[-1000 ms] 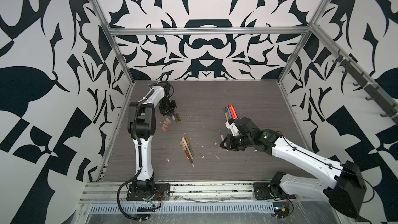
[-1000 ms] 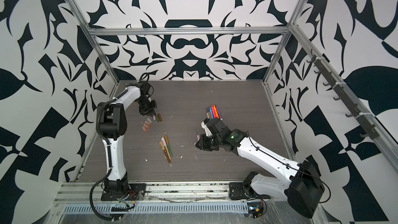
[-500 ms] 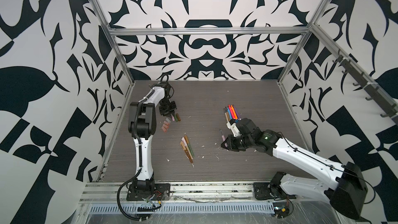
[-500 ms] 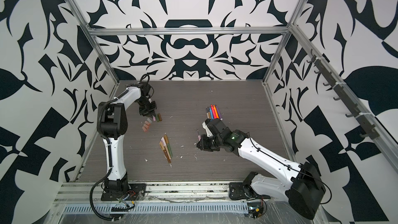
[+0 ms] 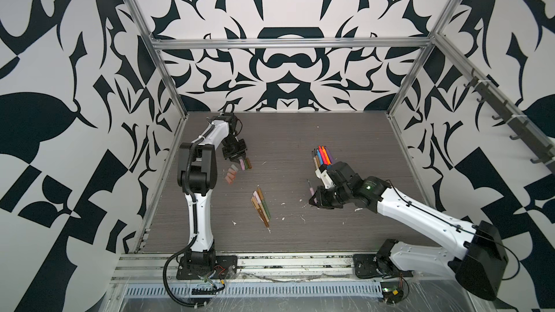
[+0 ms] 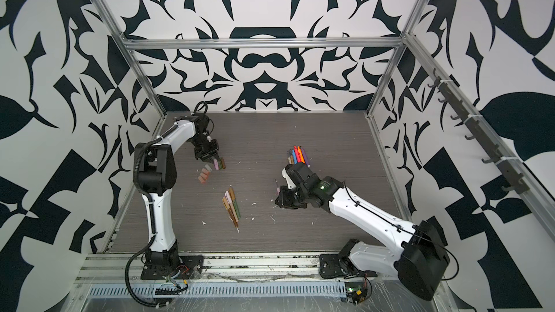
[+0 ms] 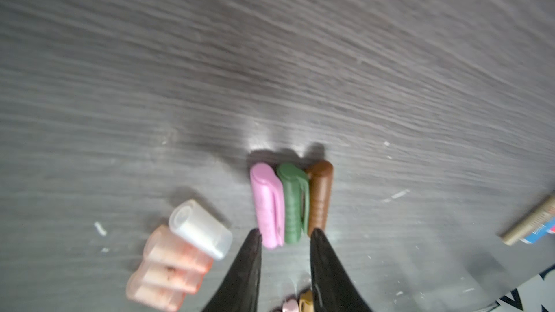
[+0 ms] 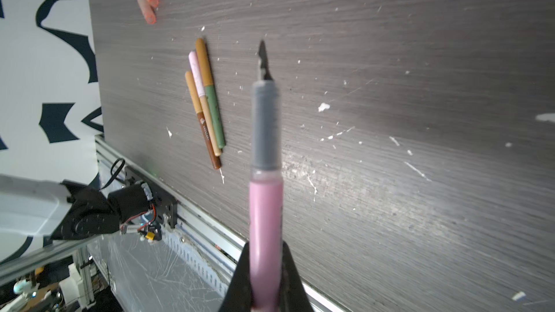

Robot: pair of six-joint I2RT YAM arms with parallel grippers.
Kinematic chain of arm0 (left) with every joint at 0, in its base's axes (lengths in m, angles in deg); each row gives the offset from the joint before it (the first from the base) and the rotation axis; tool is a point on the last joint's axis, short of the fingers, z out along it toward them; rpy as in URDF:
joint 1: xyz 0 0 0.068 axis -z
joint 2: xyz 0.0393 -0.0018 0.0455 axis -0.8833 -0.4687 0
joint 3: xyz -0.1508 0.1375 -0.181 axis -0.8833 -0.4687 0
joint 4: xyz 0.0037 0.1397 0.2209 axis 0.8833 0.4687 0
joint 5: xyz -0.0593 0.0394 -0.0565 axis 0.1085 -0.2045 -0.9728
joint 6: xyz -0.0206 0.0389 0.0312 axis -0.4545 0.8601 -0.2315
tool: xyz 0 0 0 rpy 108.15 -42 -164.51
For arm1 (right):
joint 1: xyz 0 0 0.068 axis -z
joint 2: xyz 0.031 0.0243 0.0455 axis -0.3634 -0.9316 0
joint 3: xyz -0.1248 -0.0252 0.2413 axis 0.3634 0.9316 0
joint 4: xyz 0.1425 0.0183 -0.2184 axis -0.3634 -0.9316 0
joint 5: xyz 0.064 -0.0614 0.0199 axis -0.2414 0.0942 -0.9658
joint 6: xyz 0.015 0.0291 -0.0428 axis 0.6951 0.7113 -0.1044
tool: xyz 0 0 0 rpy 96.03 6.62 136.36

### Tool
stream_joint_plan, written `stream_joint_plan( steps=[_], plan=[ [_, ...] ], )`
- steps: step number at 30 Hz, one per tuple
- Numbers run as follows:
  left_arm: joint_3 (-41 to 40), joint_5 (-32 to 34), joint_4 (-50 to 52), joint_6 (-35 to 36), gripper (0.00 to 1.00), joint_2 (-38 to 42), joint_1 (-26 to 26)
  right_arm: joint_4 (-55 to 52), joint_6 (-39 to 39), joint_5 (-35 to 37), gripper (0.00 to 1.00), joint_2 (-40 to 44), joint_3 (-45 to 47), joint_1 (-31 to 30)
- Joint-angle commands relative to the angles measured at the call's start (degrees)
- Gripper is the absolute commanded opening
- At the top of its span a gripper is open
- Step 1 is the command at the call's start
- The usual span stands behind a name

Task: Remove pen caps from pens
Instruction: Place the pen cap at the middle-left of the table, then place the pen at the center of the table.

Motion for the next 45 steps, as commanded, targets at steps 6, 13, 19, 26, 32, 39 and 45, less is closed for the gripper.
stream_joint_plan(
  steps=[6,13,19,26,32,39,45],
  plan=[
    [-11.86,-9.31,-7.80,-8.74,0.31,19.91,-0.10,-14.95,-12.20,22.46,0.00,-18.64,-24.52,1.17],
    [-21.58,-12.60,-9.45,-10.19,0.31,31.54,-0.13,-23.76,-24.24,34.51,0.00,-38.64,-46.36,1.37],
    [-27.12,-12.72,-10.52,-10.91,0.32,39.00,-0.12,-31.54,-25.05,38.22,0.00,-53.99,-61.04,2.40],
    [-28.64,-13.95,-10.57,-9.89,0.32,39.79,-0.21,-34.75,-21.98,39.55,0.00,-61.71,-66.93,3.38],
    [-27.05,-15.27,-10.13,-8.47,0.32,37.38,-0.21,-35.31,-21.54,40.01,0.04,-62.94,-66.34,3.66],
    [-24.51,-16.17,-9.03,-7.31,0.32,34.97,-0.29,-35.31,-21.20,39.29,0.35,-63.07,-65.10,3.99],
    [-24.46,-16.31,-8.55,-7.22,0.32,35.06,-0.30,-34.99,-21.55,38.59,0.37,-62.31,-64.83,4.04]
  ],
)
